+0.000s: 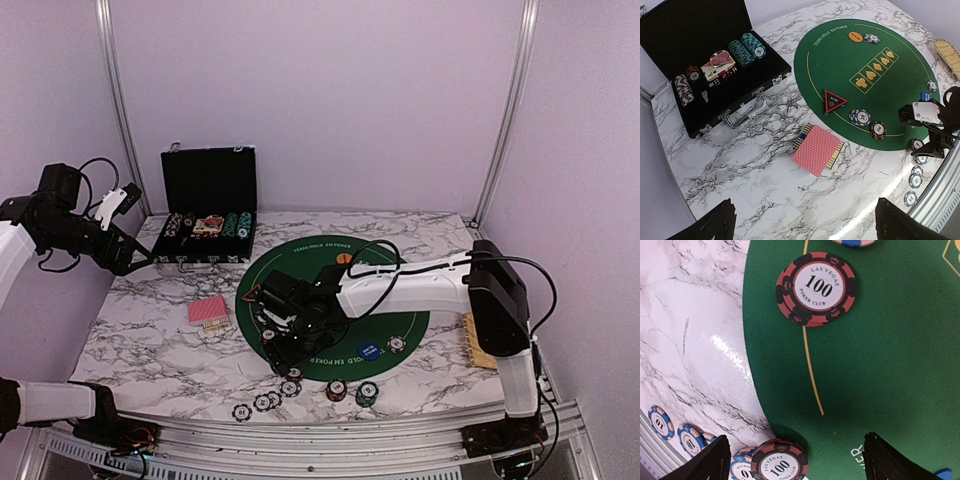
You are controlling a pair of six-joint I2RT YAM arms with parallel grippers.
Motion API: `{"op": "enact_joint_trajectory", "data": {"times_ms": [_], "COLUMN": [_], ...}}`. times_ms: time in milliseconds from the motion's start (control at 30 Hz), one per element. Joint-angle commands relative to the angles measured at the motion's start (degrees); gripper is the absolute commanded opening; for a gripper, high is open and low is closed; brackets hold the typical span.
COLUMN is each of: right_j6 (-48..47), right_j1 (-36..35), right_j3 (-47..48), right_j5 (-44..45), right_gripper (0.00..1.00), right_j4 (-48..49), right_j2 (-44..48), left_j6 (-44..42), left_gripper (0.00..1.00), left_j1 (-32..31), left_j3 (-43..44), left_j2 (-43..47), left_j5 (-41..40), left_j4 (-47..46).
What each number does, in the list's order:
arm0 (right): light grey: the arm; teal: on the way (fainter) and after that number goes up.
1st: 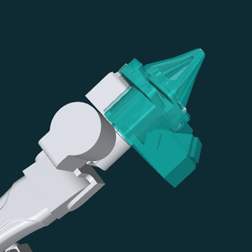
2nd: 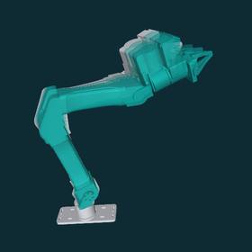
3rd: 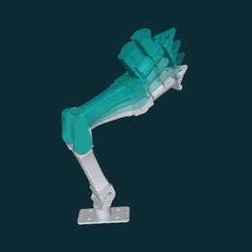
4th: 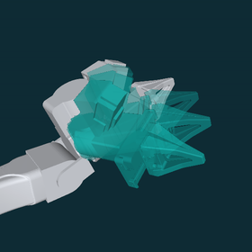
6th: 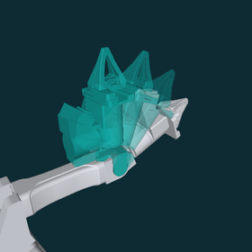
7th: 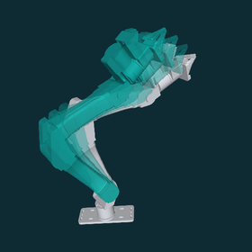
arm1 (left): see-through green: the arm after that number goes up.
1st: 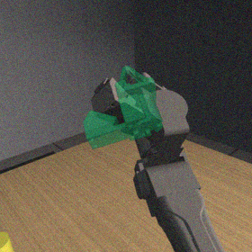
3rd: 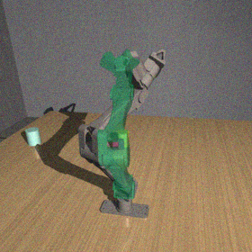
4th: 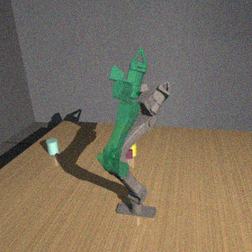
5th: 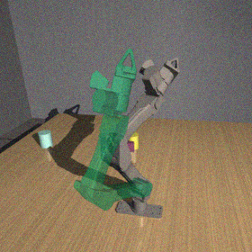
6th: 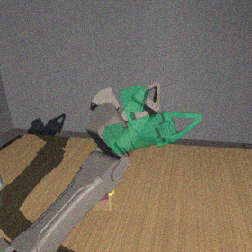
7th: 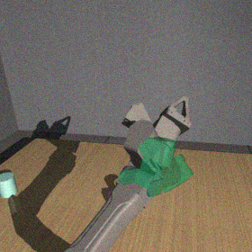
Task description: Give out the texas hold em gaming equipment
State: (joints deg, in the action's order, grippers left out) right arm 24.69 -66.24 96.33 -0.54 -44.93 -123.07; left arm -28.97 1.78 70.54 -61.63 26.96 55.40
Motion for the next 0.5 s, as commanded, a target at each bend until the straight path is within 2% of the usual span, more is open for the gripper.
{"op": "enact_joint_trajectory", "data": {"times_ms": [0, 367, 467], "right_j6": [0.72, 2.56, 3.19], "right_j1": [-1.18, -1.55, -1.61], "right_j3": [2.28, 0.78, 0.92], "right_j5": [3.49, 1.16, -1.95], "right_gripper": [0.88, 0.75, 0.73], "right_j4": [-2.64, -3.18, -4.3], "right_j2": [-1.79, -1.69, -2.08], "left_j6": [-0.79, -1.63, -1.93], "left_gripper": [0.99, 0.99, 0.99], "left_j1": [-0.19, -0.2, -0.2], "left_j3": [-0.41, -0.42, -0.24], "left_j2": [0.37, 0.28, 0.2], "left_j5": [0.16, -0.14, -0.1], "left_j4": [1.54, 1.47, 1.42]}}
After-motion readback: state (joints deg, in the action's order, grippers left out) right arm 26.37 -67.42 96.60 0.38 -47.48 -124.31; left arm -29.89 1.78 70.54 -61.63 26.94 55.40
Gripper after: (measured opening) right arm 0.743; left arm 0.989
